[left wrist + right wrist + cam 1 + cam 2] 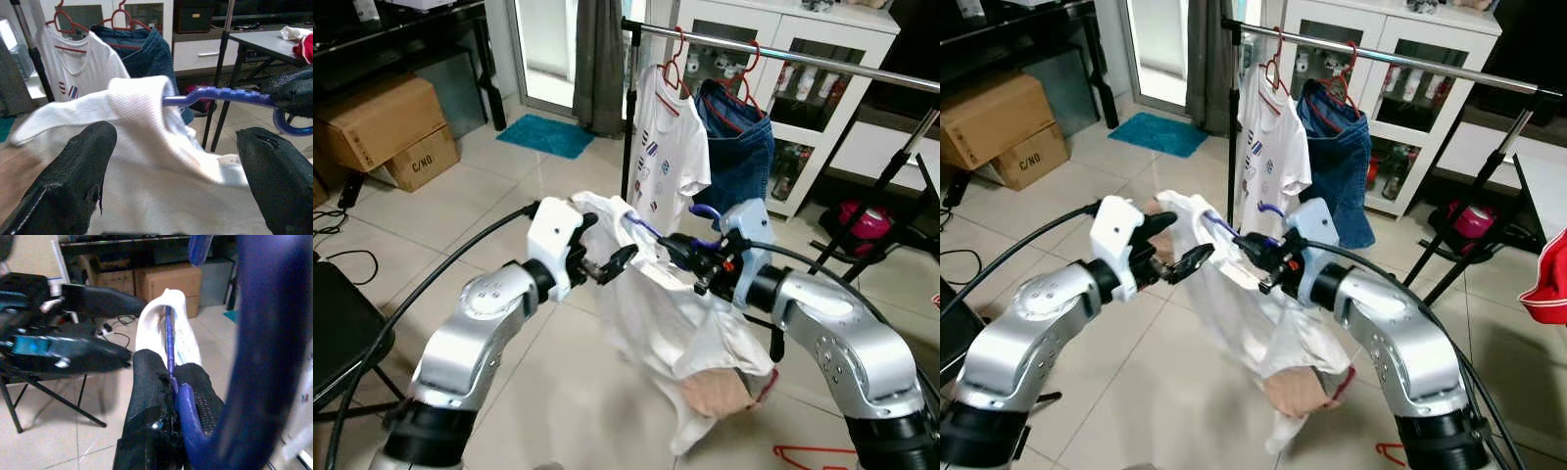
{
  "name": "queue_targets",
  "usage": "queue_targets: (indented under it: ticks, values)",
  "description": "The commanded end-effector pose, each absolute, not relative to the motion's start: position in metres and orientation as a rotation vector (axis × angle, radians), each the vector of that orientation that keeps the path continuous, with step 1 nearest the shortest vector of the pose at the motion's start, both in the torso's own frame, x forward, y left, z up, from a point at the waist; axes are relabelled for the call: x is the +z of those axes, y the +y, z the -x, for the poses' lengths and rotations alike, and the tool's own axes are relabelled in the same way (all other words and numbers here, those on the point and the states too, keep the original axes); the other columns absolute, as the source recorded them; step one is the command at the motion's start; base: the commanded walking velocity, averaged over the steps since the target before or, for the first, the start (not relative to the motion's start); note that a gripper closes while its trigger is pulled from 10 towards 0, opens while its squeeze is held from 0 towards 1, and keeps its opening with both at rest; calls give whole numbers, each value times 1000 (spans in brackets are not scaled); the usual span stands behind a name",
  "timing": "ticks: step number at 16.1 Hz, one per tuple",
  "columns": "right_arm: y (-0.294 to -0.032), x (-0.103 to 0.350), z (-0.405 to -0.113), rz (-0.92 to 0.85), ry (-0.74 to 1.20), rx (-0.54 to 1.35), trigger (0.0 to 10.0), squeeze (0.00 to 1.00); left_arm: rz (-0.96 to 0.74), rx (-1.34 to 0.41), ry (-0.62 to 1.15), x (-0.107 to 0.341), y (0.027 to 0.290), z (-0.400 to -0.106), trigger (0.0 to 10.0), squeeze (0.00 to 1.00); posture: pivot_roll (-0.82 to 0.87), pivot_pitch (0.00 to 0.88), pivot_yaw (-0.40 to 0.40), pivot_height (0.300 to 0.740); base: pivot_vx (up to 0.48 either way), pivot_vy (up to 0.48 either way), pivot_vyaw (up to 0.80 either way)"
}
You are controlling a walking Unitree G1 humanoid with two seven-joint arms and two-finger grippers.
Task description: Hang hanger
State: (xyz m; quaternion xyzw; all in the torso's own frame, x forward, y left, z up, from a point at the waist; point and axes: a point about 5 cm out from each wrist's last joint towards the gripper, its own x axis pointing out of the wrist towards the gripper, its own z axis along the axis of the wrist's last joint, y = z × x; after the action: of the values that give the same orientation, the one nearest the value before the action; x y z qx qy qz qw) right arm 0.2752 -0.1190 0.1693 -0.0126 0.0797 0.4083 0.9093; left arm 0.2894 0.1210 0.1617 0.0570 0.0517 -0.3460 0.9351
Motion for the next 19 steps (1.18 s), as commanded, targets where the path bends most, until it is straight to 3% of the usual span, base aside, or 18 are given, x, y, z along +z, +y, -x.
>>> queue_targets:
  ticks: [1,2,3,4,19]
  values:
    - [-116,178,-274,27,126,872,0,0,-130,-710,122,159,118,-291,10000,0,-68,0,-41,740,0,0,0]
    - [-114,180,-274,25,120,882,0,0,-138,-657,147,155,121,-297,10000,0,-71,0,-41,740,0,0,0]
    - [-113,182,-274,21,113,888,0,0,-128,-619,155,153,122,-302,1725,0,-73,0,-39,740,0,0,0]
    - [-112,186,-273,13,103,896,0,0,-109,-612,149,152,122,-305,0,0,-78,0,-38,740,0,0,0]
    - [-113,186,-275,12,128,886,0,0,-54,-640,129,153,115,-296,0,0,-66,0,-72,740,0,0,0]
